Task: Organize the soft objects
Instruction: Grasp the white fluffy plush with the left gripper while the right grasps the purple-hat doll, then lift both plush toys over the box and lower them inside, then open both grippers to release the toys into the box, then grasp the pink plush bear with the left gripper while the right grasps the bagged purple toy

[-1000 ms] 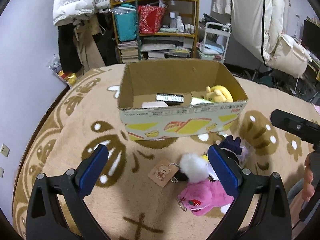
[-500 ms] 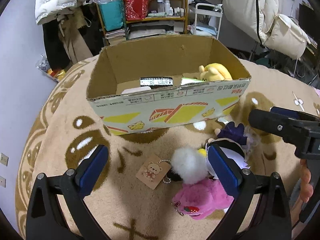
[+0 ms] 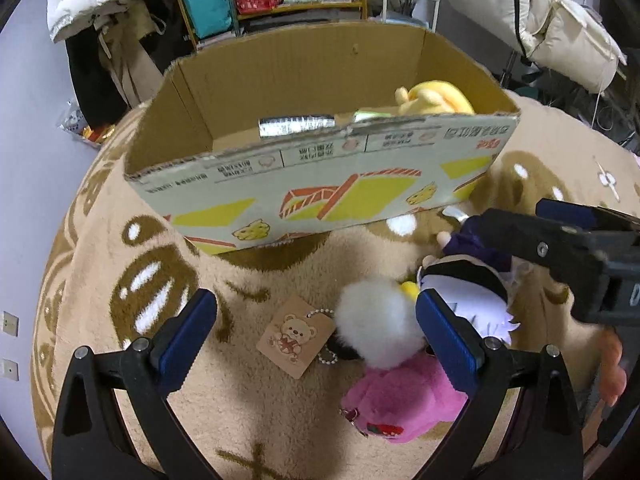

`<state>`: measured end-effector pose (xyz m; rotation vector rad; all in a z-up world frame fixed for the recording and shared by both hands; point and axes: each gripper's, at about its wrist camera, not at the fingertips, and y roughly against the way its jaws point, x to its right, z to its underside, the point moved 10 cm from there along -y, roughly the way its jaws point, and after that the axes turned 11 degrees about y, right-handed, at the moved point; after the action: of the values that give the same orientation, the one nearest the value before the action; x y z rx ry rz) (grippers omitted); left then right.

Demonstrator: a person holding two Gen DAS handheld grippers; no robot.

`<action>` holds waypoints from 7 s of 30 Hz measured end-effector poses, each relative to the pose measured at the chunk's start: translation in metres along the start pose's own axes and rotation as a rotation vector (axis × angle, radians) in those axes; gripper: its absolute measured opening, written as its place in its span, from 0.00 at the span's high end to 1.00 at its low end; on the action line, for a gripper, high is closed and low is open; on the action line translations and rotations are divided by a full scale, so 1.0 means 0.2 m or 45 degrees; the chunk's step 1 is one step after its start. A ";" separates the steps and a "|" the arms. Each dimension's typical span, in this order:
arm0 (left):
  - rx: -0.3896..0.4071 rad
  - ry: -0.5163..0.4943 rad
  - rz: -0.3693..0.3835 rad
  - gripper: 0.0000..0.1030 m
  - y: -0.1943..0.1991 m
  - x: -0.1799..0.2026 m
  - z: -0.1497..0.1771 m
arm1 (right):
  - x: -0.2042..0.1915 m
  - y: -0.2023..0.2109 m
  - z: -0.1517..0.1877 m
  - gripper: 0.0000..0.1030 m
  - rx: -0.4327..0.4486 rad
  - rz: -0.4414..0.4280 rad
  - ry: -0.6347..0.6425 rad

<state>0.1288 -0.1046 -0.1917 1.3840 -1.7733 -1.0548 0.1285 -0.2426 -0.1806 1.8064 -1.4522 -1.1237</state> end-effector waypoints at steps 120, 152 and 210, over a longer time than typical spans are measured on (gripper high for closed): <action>0.682 0.041 -0.085 0.68 0.38 -0.12 -0.64 | -0.18 0.48 -0.61 0.81 0.731 0.330 0.419; 0.457 -0.018 -0.079 0.24 0.17 -0.04 -0.51 | -0.01 0.30 -0.54 0.74 0.556 0.118 0.216; -0.209 0.143 0.163 0.03 0.13 0.15 0.20 | 0.09 0.20 0.05 0.02 -0.039 0.149 0.119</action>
<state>0.0749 -0.1226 -0.1875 1.1907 -1.6322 -1.0102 0.1013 -0.2690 -0.1568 1.7062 -1.4584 -0.9853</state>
